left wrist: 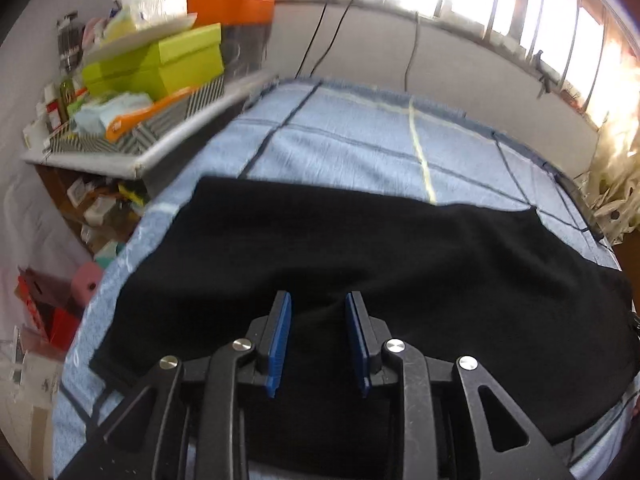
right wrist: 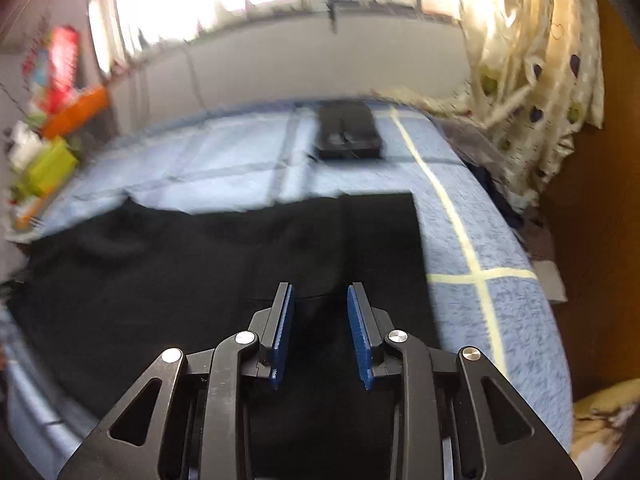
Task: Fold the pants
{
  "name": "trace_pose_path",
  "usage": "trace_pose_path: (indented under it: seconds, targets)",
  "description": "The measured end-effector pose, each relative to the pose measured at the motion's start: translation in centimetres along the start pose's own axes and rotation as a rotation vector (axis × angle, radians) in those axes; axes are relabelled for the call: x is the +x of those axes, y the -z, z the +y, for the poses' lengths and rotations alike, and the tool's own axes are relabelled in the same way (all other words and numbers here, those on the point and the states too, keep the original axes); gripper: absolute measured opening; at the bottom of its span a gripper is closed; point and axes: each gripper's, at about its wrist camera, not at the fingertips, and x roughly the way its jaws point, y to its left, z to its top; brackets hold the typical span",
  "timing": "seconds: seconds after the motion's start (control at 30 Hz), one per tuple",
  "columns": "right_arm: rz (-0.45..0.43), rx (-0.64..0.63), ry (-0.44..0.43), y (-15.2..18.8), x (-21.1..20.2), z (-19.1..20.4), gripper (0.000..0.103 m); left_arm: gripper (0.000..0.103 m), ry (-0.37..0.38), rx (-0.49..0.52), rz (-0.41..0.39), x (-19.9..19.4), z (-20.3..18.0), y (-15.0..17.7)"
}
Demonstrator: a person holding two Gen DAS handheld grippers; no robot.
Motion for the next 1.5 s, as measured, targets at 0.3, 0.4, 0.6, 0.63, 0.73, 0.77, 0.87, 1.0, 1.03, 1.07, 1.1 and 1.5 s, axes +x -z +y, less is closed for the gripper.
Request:
trace_pose_path:
  seconds: [0.3, 0.4, 0.6, 0.63, 0.73, 0.77, 0.87, 1.0, 1.03, 1.07, 1.1, 1.5]
  targets:
    - [-0.034, -0.064, -0.045, 1.9, -5.0, 2.4, 0.03, 0.033, -0.046, -0.054, 0.0, -2.9, 2.8, 1.7]
    - [-0.024, -0.098, -0.096, 3.5, -6.1, 4.5, 0.03, 0.033, -0.031, -0.075, -0.008, -4.5, 3.4, 3.3]
    - [-0.022, -0.173, -0.172, 6.2, -7.3, 9.6, 0.045, 0.033, 0.019, -0.058, -0.024, -7.2, 2.0, 5.7]
    - [-0.022, -0.186, -0.183, 6.5, -7.3, 10.2, 0.047, 0.033, 0.029, -0.054, -0.025, -7.5, 1.6, 6.1]
    - [-0.017, -0.21, -0.209, 7.4, -7.5, 12.0, 0.047, 0.033, 0.071, -0.061, -0.005, -7.9, 0.7, 7.2]
    - [-0.015, -0.214, -0.212, 7.7, -7.5, 12.5, 0.047, 0.033, 0.08, -0.06, 0.003, -8.0, 0.4, 7.7]
    - [-0.004, -0.24, -0.239, 8.4, -7.4, 13.8, 0.047, 0.033, 0.105, -0.047, 0.027, -8.0, -0.5, 8.8]
    - [0.021, -0.263, -0.258, 9.3, -7.2, 15.0, 0.047, 0.033, 0.112, -0.012, 0.032, -8.3, -1.4, 9.6]
    - [0.023, -0.265, -0.262, 9.6, -7.3, 15.2, 0.047, 0.033, 0.112, -0.011, 0.03, -8.4, -1.4, 9.6]
    - [0.025, -0.268, -0.265, 9.7, -7.2, 15.5, 0.047, 0.033, 0.112, -0.015, 0.031, -8.4, -1.3, 9.6]
    - [0.025, -0.272, -0.27, 9.8, -7.3, 15.8, 0.047, 0.033, 0.107, -0.021, 0.029, -8.4, -1.1, 9.5]
    - [0.015, -0.33, -0.293, 9.1, -7.0, 17.9, 0.047, 0.033, 0.049, -0.123, 0.007, -7.9, 3.2, 8.2]
